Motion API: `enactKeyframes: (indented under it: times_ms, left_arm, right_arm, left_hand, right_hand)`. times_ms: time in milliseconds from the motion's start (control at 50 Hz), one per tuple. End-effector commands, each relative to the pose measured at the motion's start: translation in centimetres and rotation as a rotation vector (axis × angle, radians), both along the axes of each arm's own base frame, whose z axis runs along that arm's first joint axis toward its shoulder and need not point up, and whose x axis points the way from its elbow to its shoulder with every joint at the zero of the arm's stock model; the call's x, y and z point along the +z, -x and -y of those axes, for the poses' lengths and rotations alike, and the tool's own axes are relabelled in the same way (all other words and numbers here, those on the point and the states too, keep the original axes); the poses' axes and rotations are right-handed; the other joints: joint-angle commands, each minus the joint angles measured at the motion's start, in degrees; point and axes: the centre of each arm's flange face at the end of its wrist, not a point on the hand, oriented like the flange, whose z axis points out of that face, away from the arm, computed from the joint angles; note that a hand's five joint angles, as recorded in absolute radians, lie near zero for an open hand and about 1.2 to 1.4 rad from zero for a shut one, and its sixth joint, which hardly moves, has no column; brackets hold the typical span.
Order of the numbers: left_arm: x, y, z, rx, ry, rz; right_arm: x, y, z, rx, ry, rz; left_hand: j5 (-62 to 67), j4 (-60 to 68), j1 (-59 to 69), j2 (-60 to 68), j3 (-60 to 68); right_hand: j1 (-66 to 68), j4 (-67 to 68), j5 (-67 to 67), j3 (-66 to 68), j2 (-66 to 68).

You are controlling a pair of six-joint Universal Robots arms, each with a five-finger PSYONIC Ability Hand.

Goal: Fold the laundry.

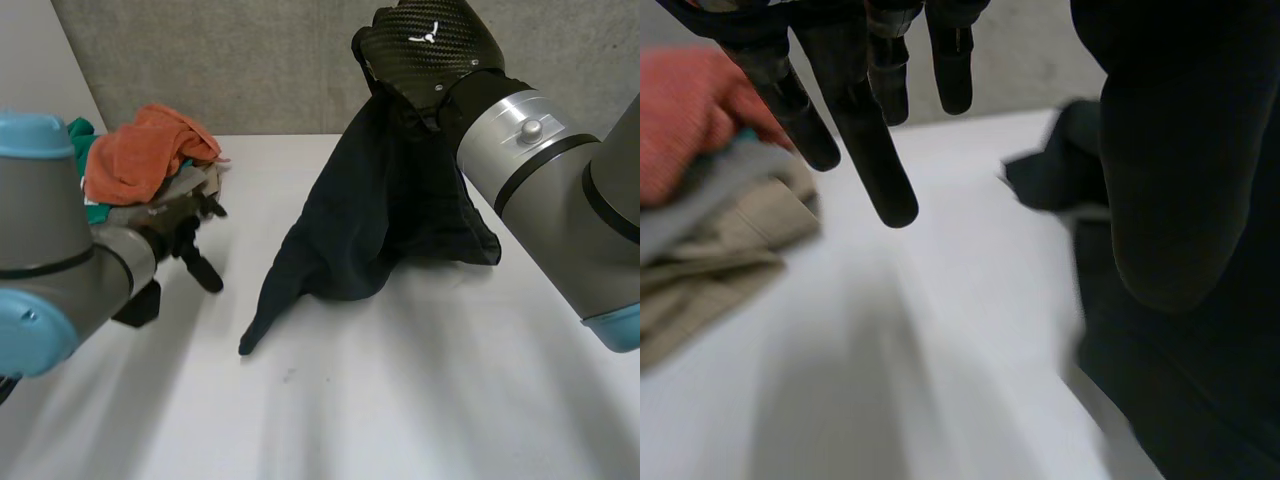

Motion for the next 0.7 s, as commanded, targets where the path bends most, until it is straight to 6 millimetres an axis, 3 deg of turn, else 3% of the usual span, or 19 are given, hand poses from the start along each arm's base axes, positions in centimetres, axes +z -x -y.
enactKeyframes:
  times_ms: [20, 120, 280, 360, 380, 440, 500, 520, 580, 600, 660, 680, 700]
  left_arm:
    - [-2.6, 1.5, -3.2, -0.094, -0.110, 0.009]
    - [-3.6, 3.1, -3.5, -0.089, -0.151, -0.032]
    - [-4.1, 5.6, -5.3, -0.152, -0.242, -0.091]
    - [-3.6, 5.4, -3.8, -0.075, -0.163, -0.070]
    - [-3.0, 4.7, -2.6, -0.001, -0.109, -0.053]
    - [-1.8, 3.0, -1.0, 0.111, -0.041, -0.010]
    - [0.8, 1.0, -0.2, 0.173, 0.028, 0.021]
    - [3.1, 0.4, -0.4, 0.159, 0.079, 0.007]
    - [7.1, -0.1, -1.4, 0.102, 0.178, -0.030]
    - [9.8, -0.4, -2.3, 0.057, 0.254, -0.051]
    - [13.7, -0.7, -4.1, -0.013, 0.369, -0.076]
    - [16.0, -1.1, -5.6, -0.048, 0.433, -0.080]
    - [16.8, -1.4, -6.2, -0.054, 0.453, -0.074]
  right_arm:
    - [0.8, -0.4, -1.9, 0.017, -0.004, -0.001]
    - [1.5, -0.4, -3.2, 0.012, -0.002, -0.002]
    - [1.8, -0.1, -3.1, -0.038, 0.009, -0.016]
    - [1.6, 0.2, -3.1, -0.045, -0.005, -0.023]
    - [1.7, 0.5, -3.1, -0.052, -0.010, -0.023]
    - [2.1, 1.5, -2.5, -0.078, -0.013, -0.021]
    - [2.4, 2.4, -2.0, -0.098, -0.022, -0.032]
    - [2.5, 3.0, -1.6, -0.107, -0.032, -0.042]
    - [2.6, 3.8, -1.2, -0.114, -0.056, -0.064]
    - [2.5, 4.4, -1.0, -0.117, -0.076, -0.081]
    - [2.3, 5.1, -0.7, -0.122, -0.113, -0.105]
    - [2.1, 5.4, -0.5, -0.126, -0.136, -0.122]
    - [1.9, 5.6, -0.4, -0.131, -0.149, -0.131]
  left_hand:
    - [-2.54, -2.65, -2.33, -2.40, -31.12]
    - [-3.72, -3.83, -3.52, -3.58, -32.31]
    - [-1.55, -1.66, -1.35, -1.41, -30.13]
    - [39.38, 39.27, 39.58, 39.52, 10.80]
    - [62.80, 62.69, 63.00, 62.94, 34.22]
    - [63.04, 62.93, 63.24, 63.18, 34.46]
    - [63.04, 62.93, 63.24, 63.18, 34.46]
    - [63.04, 62.93, 63.24, 63.18, 34.46]
    - [63.04, 62.93, 63.24, 63.18, 34.46]
    - [63.04, 62.93, 63.24, 63.18, 34.46]
    - [63.04, 62.93, 63.24, 63.18, 34.46]
    - [63.04, 62.93, 63.24, 63.18, 34.46]
    - [63.04, 62.93, 63.24, 63.18, 34.46]
  right_hand:
    - [15.83, 11.36, 12.18, 11.86, 12.89]
    - [15.83, 11.36, 12.18, 11.86, 12.89]
    - [15.83, 11.36, 12.18, 11.86, 12.89]
    - [15.83, 11.36, 12.18, 11.86, 12.89]
    - [15.83, 11.36, 12.18, 11.86, 12.89]
    - [15.83, 11.36, 12.18, 11.86, 12.89]
    - [15.83, 11.36, 12.18, 11.86, 12.89]
    - [15.83, 11.36, 12.18, 11.86, 12.89]
    - [15.83, 11.36, 12.18, 11.86, 12.89]
    - [15.83, 11.36, 12.18, 11.86, 12.89]
    - [15.83, 11.36, 12.18, 11.86, 12.89]
    - [15.83, 11.36, 12.18, 11.86, 12.89]
    - [15.83, 11.36, 12.18, 11.86, 12.89]
